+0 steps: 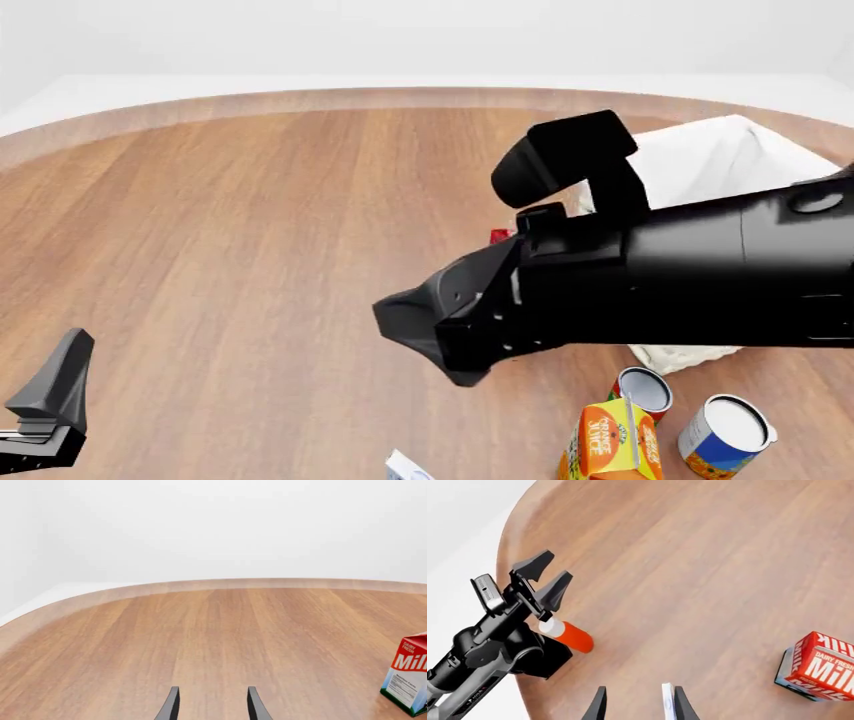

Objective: Pick up the cream cheese box and the butter, and put them in the basket.

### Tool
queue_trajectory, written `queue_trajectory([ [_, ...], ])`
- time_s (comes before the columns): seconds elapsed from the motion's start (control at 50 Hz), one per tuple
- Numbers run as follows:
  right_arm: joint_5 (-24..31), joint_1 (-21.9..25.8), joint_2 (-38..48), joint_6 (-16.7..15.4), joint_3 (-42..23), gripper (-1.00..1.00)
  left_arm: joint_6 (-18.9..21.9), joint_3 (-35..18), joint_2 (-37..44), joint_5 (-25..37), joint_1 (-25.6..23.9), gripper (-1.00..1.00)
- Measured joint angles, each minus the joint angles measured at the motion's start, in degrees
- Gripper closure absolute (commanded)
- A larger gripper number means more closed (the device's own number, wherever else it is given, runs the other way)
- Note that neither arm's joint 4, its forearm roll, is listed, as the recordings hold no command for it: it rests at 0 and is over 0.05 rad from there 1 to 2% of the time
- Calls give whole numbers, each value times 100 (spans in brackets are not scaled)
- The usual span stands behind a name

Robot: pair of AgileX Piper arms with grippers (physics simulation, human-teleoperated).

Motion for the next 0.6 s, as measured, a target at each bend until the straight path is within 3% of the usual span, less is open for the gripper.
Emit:
queue_trajectory([
  [0.6,-43,185,491,-112,363,-100,0,0,0,0,0,-100],
])
